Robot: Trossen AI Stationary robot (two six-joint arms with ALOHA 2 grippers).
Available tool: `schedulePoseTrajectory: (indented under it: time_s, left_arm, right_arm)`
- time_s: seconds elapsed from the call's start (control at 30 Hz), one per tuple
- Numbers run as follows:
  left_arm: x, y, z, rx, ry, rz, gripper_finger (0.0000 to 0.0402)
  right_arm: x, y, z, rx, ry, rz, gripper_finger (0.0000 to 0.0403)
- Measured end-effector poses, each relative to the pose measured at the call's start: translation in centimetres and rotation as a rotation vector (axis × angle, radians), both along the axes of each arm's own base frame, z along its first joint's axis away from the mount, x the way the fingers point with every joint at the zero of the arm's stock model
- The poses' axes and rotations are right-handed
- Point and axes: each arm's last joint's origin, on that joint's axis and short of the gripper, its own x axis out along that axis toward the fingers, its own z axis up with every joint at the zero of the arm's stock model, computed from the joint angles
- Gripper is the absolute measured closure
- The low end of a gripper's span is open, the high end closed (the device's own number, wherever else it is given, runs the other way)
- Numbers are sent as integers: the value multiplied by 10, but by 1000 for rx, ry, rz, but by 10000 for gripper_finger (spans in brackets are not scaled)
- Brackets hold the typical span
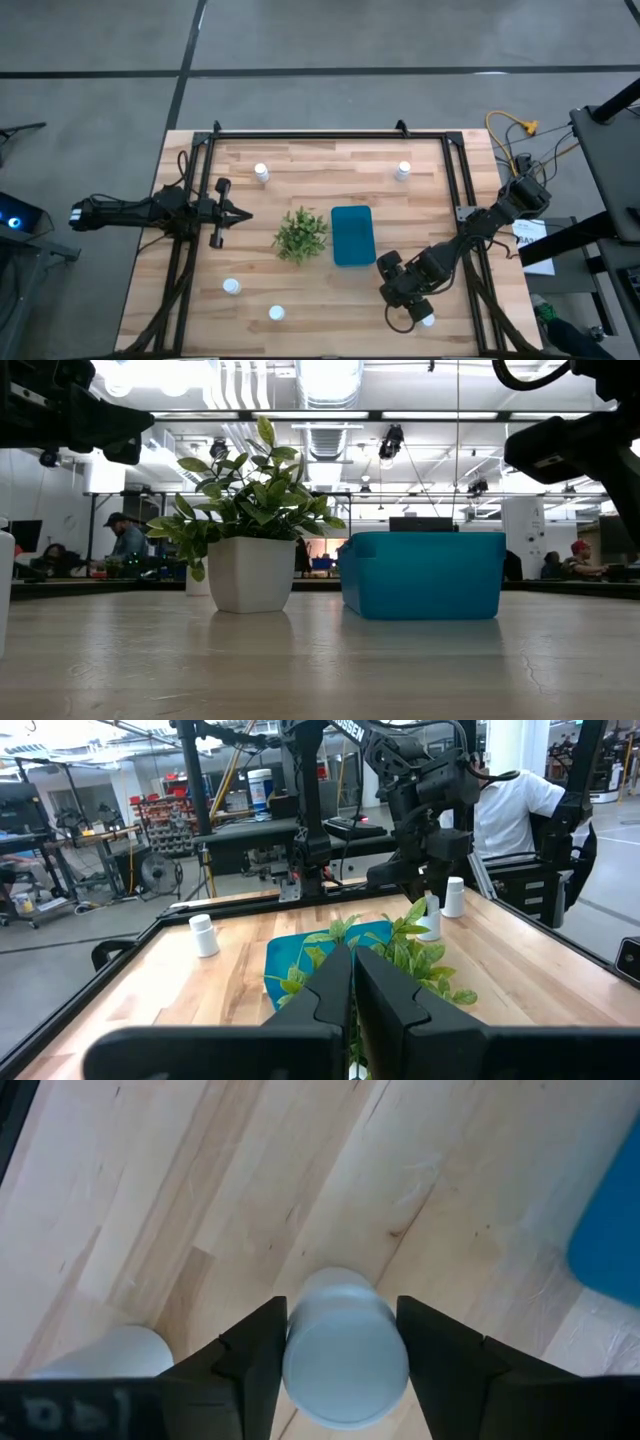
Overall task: Pick and place pill bottles into a basket
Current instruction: Put the white medicine bottle into the blue bin
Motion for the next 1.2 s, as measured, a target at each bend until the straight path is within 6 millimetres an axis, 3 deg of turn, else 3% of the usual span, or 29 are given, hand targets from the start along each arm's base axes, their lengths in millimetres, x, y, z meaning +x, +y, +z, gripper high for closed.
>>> schedulePoseTrajectory:
  time_s: [0.77,1.2]
  left_arm:
    - [0,0,0,0,0,0,402]
    - [0,0,0,0,0,0,402]
  right_arm:
    - [-1,-1,-1,-1,15,-29,224]
    - [-4,-3,-3,-13,47,-54,159]
